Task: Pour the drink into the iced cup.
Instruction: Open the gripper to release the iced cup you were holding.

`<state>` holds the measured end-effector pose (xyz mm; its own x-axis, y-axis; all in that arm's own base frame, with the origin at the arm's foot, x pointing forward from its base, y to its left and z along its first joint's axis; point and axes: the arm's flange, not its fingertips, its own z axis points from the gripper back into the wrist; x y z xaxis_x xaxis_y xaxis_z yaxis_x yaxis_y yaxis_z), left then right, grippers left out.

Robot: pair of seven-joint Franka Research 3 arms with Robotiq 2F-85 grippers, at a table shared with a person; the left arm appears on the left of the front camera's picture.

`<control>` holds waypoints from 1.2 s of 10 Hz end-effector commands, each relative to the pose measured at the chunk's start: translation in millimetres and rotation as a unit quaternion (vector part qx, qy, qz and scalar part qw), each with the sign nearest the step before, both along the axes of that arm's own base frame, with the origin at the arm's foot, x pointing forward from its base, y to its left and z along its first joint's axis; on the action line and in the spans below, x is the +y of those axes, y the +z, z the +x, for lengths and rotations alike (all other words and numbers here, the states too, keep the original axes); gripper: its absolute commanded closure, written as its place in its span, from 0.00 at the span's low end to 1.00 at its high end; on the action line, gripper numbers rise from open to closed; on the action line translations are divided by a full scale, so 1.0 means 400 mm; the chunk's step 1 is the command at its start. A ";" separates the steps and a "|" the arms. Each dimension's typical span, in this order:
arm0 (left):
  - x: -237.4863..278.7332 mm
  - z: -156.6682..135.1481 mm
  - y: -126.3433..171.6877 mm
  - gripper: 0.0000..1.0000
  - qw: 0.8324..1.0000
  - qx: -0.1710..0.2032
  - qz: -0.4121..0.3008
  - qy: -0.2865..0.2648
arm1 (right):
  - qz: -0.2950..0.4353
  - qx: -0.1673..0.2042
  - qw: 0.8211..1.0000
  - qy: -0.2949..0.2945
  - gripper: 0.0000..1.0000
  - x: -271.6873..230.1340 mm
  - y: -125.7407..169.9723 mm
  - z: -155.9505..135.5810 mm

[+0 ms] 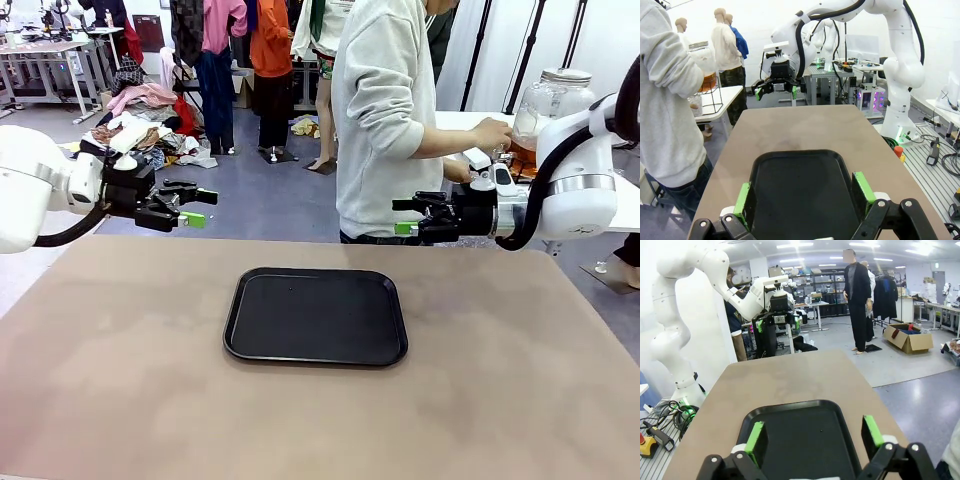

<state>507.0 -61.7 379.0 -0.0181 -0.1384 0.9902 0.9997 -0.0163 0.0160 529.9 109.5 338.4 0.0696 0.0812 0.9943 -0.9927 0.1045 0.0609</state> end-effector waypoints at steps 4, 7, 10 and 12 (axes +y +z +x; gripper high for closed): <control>0.001 -0.001 0.004 0.00 1.000 -0.001 -0.001 0.003 | -0.001 0.001 1.000 0.000 0.00 0.004 0.004 0.004; 0.001 -0.001 0.004 0.00 1.000 -0.001 -0.001 0.003 | -0.001 0.001 1.000 0.000 0.00 0.004 0.004 0.004; 0.001 -0.001 0.004 0.00 1.000 -0.001 -0.001 0.003 | -0.001 0.001 1.000 0.000 0.00 0.004 0.004 0.004; 0.001 -0.001 0.004 0.00 1.000 -0.001 -0.001 0.003 | -0.001 0.001 1.000 0.000 0.00 0.004 0.004 0.004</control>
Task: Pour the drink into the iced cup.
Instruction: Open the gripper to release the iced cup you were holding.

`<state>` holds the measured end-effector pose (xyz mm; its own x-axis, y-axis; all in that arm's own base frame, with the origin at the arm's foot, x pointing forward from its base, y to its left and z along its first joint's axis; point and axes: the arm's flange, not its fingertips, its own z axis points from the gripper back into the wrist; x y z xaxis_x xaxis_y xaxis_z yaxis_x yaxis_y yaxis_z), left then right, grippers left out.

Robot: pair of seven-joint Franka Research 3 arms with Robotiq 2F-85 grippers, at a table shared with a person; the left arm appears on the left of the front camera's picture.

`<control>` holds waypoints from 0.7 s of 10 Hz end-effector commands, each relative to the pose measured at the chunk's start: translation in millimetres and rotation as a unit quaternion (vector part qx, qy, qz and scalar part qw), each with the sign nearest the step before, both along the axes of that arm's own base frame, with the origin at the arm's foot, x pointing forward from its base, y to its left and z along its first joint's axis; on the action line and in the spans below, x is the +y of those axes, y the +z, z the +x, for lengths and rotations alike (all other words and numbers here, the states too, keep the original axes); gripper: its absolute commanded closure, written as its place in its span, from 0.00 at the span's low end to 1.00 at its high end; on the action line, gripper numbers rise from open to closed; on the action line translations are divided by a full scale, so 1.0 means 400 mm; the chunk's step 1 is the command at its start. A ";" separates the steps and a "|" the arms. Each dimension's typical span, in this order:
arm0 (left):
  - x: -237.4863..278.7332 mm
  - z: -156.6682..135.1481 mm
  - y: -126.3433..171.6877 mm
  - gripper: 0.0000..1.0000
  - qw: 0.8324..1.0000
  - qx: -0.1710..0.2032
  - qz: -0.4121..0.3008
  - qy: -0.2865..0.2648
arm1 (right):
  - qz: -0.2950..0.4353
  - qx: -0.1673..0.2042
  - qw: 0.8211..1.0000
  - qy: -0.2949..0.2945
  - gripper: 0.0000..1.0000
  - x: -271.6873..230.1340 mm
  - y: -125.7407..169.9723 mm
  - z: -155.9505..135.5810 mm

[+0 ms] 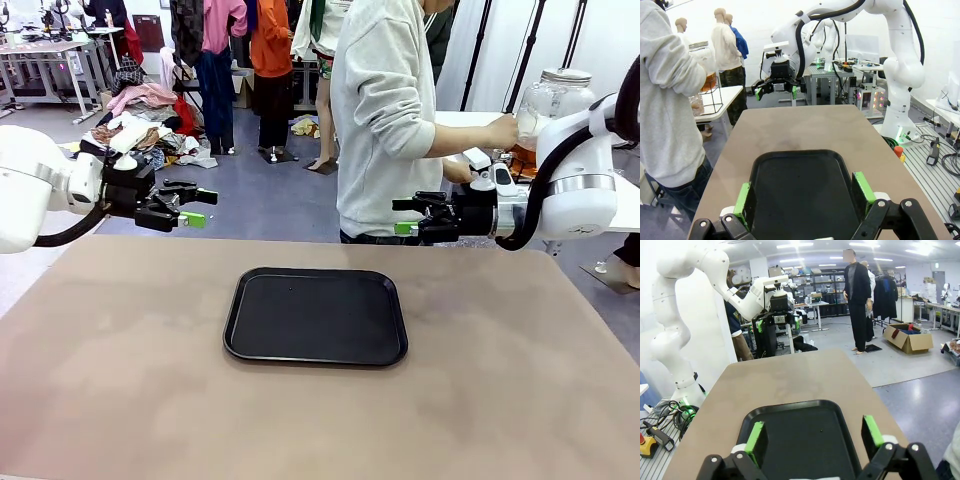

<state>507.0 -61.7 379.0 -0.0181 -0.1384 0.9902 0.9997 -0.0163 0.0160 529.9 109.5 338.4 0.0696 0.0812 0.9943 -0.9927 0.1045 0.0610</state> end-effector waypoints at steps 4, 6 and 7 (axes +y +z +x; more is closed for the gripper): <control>0.001 -0.001 0.004 0.00 1.000 -0.001 -0.001 0.003 | -0.001 0.001 1.000 0.000 0.00 0.004 0.004 0.004; 0.001 -0.001 0.004 0.00 1.000 -0.001 -0.001 0.003 | -0.001 0.001 1.000 0.000 0.00 0.004 0.004 0.004; 0.001 -0.001 0.004 0.00 1.000 -0.001 -0.001 0.003 | -0.001 0.001 1.000 0.000 0.00 0.004 0.004 0.004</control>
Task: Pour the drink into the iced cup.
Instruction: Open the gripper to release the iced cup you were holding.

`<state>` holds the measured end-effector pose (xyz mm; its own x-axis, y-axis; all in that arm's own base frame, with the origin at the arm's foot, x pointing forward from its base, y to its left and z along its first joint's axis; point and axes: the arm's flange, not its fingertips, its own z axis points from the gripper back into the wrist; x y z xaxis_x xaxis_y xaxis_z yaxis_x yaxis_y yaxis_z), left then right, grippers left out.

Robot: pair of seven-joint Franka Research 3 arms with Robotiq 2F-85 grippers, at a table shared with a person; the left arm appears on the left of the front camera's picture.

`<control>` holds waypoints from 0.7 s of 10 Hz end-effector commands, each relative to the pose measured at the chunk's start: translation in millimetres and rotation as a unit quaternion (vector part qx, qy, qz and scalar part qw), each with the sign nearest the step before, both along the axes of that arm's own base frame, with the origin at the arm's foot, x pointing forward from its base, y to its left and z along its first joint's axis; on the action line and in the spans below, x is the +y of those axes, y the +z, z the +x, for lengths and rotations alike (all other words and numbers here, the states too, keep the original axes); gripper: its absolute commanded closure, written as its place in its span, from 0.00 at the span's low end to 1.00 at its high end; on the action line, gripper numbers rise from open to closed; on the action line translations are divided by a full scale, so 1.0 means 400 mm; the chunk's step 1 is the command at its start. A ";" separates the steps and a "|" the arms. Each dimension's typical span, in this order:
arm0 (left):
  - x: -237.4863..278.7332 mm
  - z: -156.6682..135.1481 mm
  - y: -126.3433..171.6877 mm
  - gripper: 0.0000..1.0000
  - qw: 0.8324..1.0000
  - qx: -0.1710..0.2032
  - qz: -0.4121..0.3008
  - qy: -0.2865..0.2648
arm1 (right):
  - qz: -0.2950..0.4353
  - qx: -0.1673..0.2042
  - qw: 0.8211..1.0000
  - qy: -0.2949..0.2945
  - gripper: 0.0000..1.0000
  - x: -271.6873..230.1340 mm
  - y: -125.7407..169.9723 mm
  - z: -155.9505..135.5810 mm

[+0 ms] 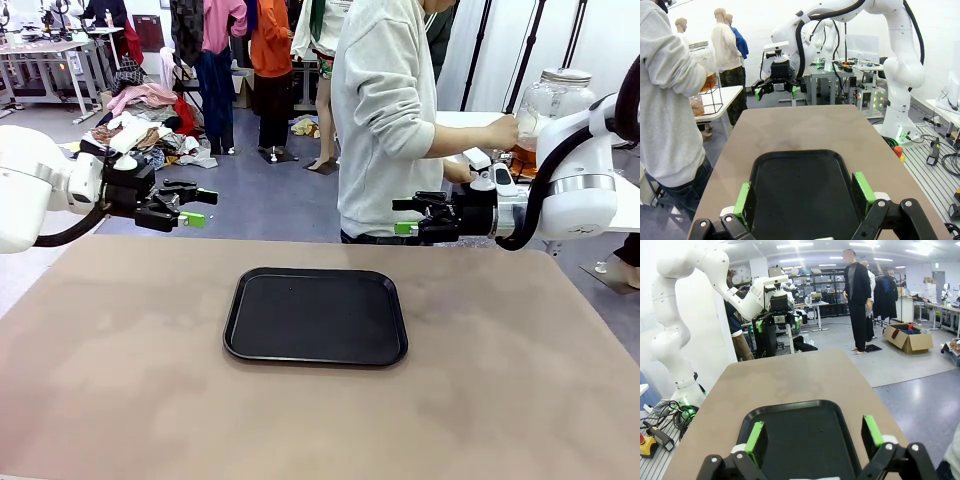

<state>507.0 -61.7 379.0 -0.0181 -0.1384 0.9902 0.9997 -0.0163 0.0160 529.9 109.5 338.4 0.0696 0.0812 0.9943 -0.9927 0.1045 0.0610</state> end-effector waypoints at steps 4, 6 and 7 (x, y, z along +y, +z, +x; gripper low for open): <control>0.001 -0.001 0.004 0.00 1.000 -0.001 -0.001 0.003 | -0.001 0.001 1.000 0.000 0.00 0.004 0.004 0.004; 0.001 -0.001 0.004 0.00 1.000 -0.001 -0.001 0.003 | -0.001 0.001 1.000 0.000 0.00 0.004 0.004 0.004; 0.001 -0.001 0.004 0.00 1.000 -0.001 -0.001 0.003 | -0.001 0.001 1.000 0.000 0.00 0.004 0.004 0.004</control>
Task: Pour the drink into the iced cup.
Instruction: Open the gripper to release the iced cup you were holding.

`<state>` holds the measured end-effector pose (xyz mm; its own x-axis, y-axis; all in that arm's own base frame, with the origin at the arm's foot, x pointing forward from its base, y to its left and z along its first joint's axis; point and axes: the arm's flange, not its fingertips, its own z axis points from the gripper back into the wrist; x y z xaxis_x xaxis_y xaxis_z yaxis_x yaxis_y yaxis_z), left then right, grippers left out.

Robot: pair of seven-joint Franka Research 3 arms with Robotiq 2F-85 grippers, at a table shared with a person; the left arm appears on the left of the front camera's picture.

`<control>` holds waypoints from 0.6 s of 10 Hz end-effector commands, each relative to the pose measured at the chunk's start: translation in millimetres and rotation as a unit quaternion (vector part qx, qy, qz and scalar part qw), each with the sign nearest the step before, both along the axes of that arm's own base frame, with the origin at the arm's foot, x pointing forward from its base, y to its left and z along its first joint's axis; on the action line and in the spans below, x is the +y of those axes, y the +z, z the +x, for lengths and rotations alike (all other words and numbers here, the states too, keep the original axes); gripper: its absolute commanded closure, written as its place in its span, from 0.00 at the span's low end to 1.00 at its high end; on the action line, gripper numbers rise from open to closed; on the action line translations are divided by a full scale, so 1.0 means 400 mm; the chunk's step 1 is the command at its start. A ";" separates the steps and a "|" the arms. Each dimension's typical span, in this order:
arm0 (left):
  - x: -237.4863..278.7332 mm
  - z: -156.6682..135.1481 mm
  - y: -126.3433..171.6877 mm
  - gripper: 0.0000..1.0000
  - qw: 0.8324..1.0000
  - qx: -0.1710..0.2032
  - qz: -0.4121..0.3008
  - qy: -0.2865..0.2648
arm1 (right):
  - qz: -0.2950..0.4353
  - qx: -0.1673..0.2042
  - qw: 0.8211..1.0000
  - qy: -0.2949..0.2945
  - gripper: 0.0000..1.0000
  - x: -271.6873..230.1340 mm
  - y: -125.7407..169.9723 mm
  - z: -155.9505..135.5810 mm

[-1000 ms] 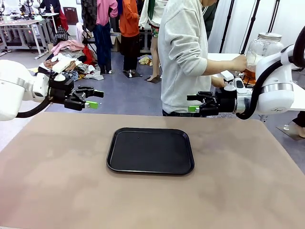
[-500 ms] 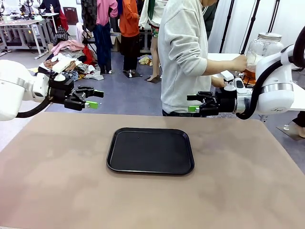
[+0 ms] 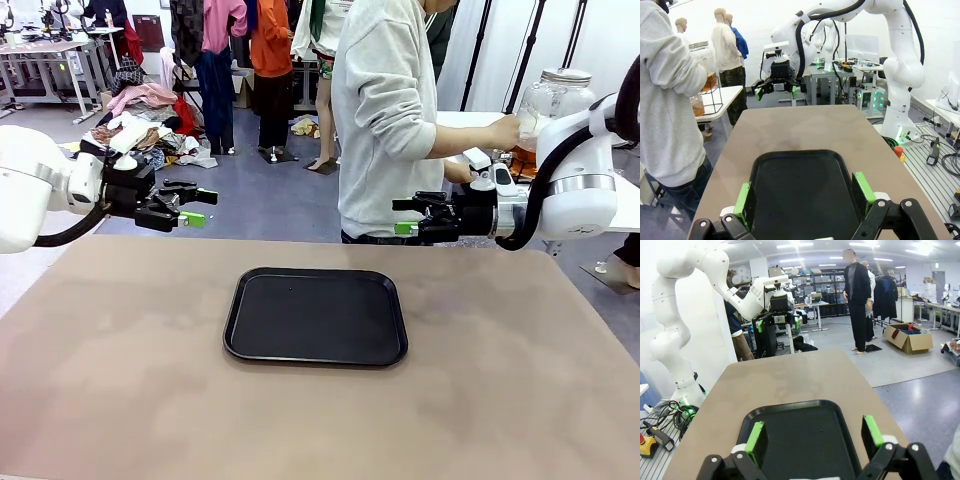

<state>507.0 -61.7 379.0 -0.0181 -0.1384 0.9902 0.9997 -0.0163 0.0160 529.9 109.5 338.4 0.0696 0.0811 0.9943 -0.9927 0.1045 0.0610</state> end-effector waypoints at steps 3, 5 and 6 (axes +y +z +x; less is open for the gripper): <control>0.001 -0.001 0.004 0.00 1.000 -0.001 0.000 0.003 | -0.001 0.001 1.000 0.000 0.00 0.004 0.004 0.004; 0.001 -0.001 0.004 0.00 1.000 -0.001 0.000 0.003 | -0.001 0.001 1.000 0.000 0.00 0.004 0.004 0.004; 0.001 -0.001 0.004 0.00 1.000 -0.001 0.000 0.003 | -0.001 0.001 1.000 0.000 0.00 0.004 0.004 0.004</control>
<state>507.0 -61.7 379.0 -0.0181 -0.1384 0.9902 0.9997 -0.0163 0.0160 529.9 109.5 338.4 0.0696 0.0812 0.9943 -0.9927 0.1045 0.0609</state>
